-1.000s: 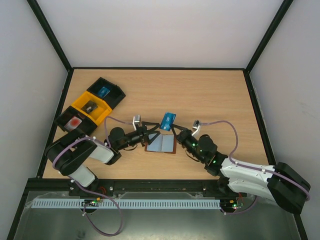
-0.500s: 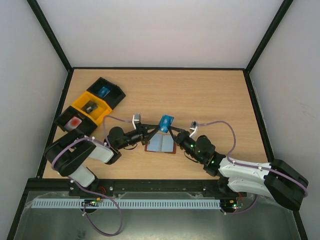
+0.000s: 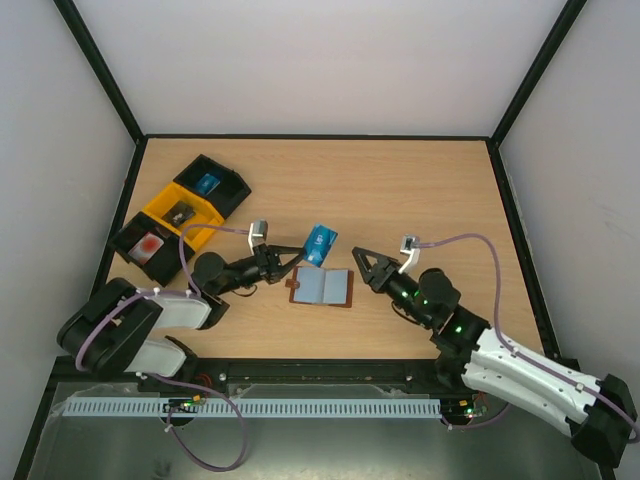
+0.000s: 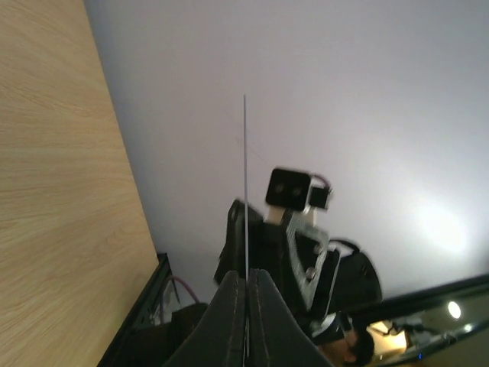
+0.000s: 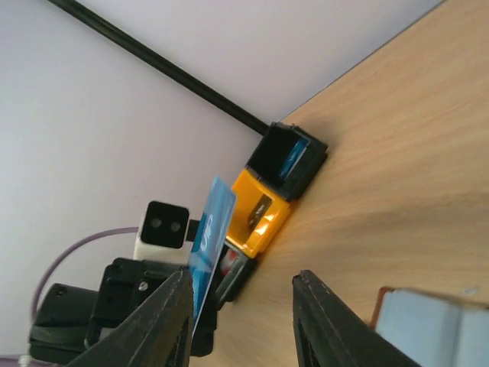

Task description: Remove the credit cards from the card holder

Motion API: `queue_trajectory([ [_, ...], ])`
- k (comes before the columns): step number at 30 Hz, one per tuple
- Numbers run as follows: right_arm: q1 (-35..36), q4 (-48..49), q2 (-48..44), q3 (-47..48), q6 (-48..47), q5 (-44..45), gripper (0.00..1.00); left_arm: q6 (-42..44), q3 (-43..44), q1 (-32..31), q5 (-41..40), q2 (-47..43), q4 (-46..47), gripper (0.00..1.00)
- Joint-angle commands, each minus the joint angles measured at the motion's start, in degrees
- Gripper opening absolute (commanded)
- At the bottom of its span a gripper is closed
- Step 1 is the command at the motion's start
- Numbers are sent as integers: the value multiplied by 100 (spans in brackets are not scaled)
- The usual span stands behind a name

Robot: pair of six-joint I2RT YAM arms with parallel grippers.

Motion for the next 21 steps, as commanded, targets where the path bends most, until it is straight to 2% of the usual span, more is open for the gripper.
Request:
queue_trajectory([
  [1, -317, -1844, -60, 825, -1251, -448, 38, 607, -53, 175, 1120, -354, -32, 3],
  [5, -518, -2257, 246, 1261, -1640, -1046, 42, 1526, 74, 213, 1562, -947, -1642, 3],
  [7, -595, -2215, 369, 1368, -1730, -1384, 47, 2307, 301, 227, 1637, -1386, -3015, 3],
  [9, -680, -2154, 606, 1462, -1812, -1844, 51, 3282, 672, 227, 1539, -1846, -4934, 3],
  [12, -795, -1946, 972, 1537, -1830, -2674, 54, 4354, 1188, 233, 1425, -2329, -6628, 3],
  [17, -815, -1359, 1415, 1427, -1802, -3603, 53, 5074, 1676, 246, 1547, -2442, -7866, 3],
  [21, -811, -858, 1560, 1310, -1586, -3997, 47, 5060, 1662, 245, 1819, -2414, -7767, 3],
])
